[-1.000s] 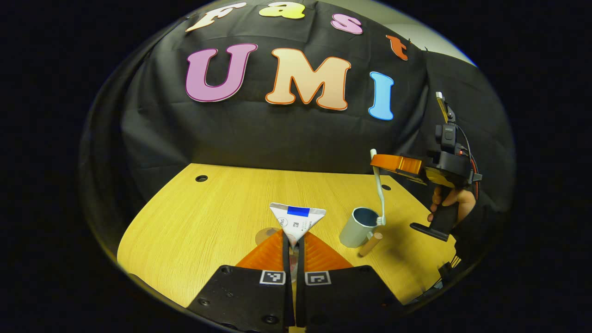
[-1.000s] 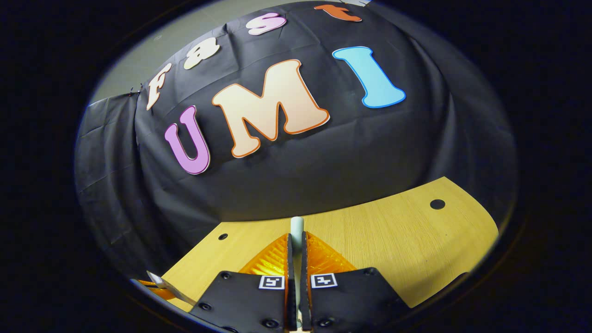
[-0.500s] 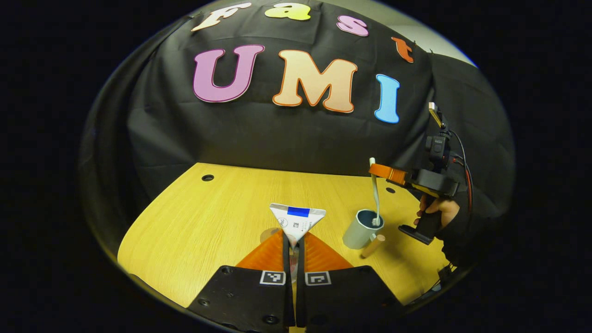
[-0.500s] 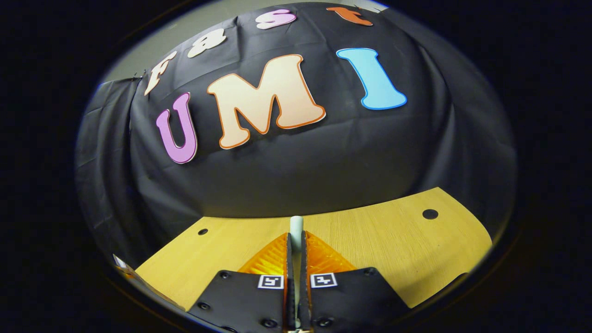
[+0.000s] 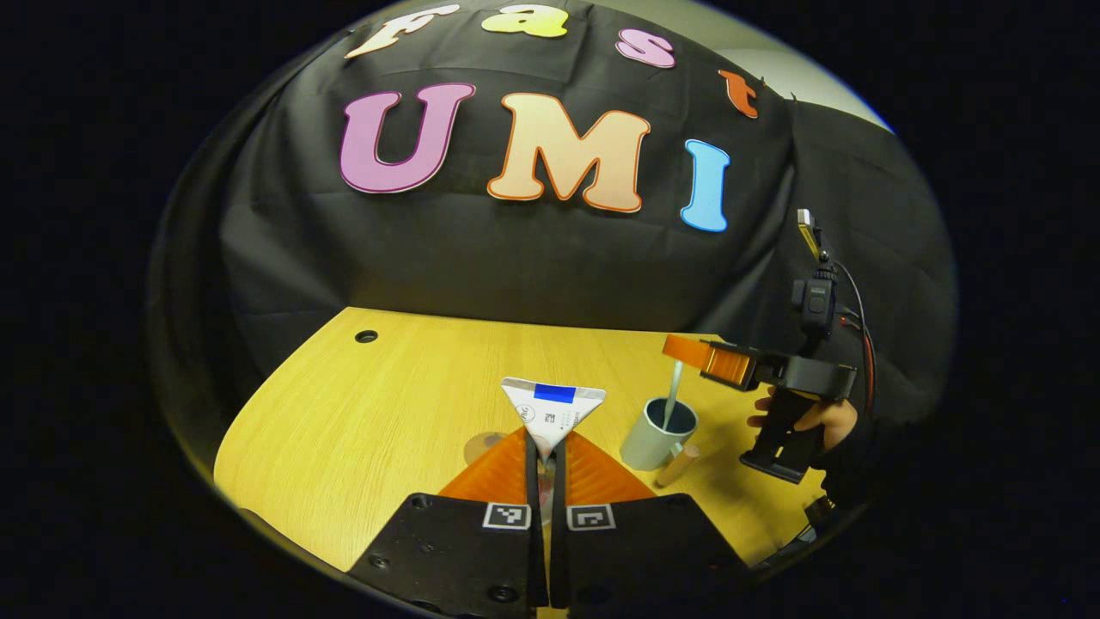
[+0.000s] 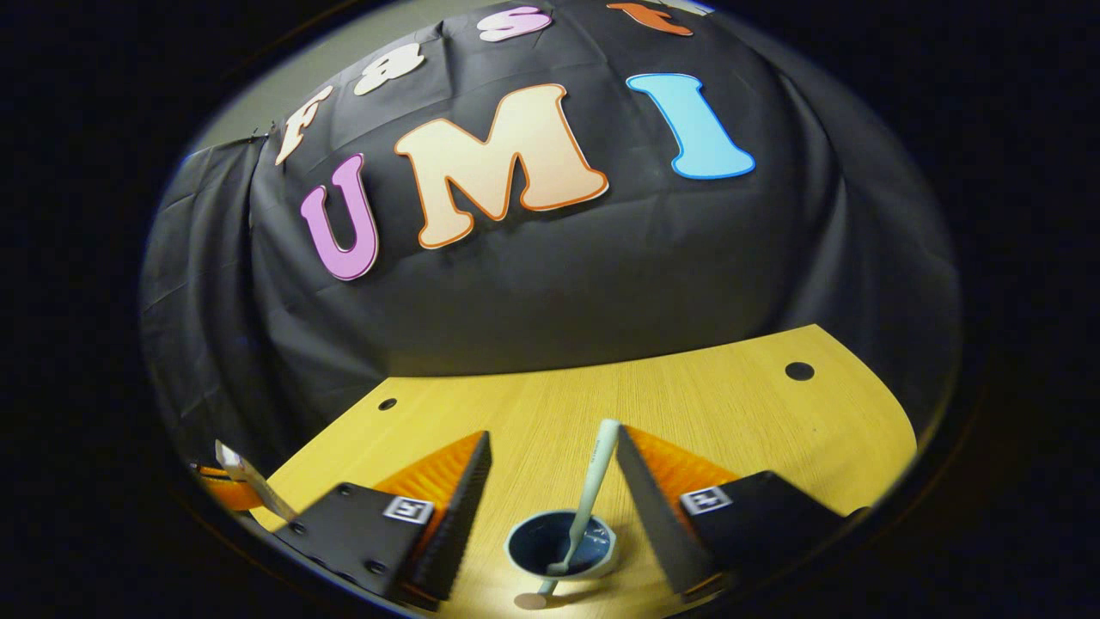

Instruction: Put the toothbrush and toothpaste on the desktop into the cup, then pick up the cup and place it on the coaster on the desktop.

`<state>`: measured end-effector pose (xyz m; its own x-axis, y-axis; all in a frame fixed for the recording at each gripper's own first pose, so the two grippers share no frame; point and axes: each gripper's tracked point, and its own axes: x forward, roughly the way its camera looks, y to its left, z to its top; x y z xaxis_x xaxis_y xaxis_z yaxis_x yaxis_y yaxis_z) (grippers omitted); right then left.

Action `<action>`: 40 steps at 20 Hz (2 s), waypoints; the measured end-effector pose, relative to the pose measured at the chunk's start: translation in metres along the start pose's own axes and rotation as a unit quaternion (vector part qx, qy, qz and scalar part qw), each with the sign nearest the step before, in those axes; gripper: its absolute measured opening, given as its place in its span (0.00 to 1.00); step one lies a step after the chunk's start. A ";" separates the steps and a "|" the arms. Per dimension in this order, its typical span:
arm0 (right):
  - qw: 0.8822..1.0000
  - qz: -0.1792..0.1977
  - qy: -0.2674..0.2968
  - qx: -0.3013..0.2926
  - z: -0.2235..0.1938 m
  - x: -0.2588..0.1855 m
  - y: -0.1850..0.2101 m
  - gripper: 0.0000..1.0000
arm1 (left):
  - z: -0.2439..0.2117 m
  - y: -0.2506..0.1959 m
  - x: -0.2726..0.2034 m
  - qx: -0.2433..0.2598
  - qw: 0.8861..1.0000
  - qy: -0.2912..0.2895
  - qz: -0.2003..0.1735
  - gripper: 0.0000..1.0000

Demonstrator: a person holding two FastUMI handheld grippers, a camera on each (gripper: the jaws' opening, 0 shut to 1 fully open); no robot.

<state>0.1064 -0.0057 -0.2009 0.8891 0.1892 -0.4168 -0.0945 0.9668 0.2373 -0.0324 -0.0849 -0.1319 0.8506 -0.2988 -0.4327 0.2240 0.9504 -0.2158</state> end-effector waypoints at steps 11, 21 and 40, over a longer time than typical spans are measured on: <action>0.999 -0.032 0.026 -0.026 -0.036 -0.065 -0.034 0.99 | 0.038 -0.051 0.038 0.021 0.997 -0.022 -0.071 0.01; 0.997 -0.062 0.045 -0.014 -0.060 -0.108 -0.060 0.99 | 0.061 -0.120 0.076 0.037 0.988 -0.034 -0.146 0.01; 0.994 -0.094 0.048 -0.008 -0.057 -0.145 -0.104 0.94 | -0.016 -0.165 0.134 0.022 0.989 0.049 -0.137 0.01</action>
<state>-0.0382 -0.1242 -0.2155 0.8451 0.0197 -0.5342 0.0619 0.9890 0.1344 0.0367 -0.2831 -0.1684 0.7058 -0.5499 -0.4465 0.4617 0.8352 -0.2988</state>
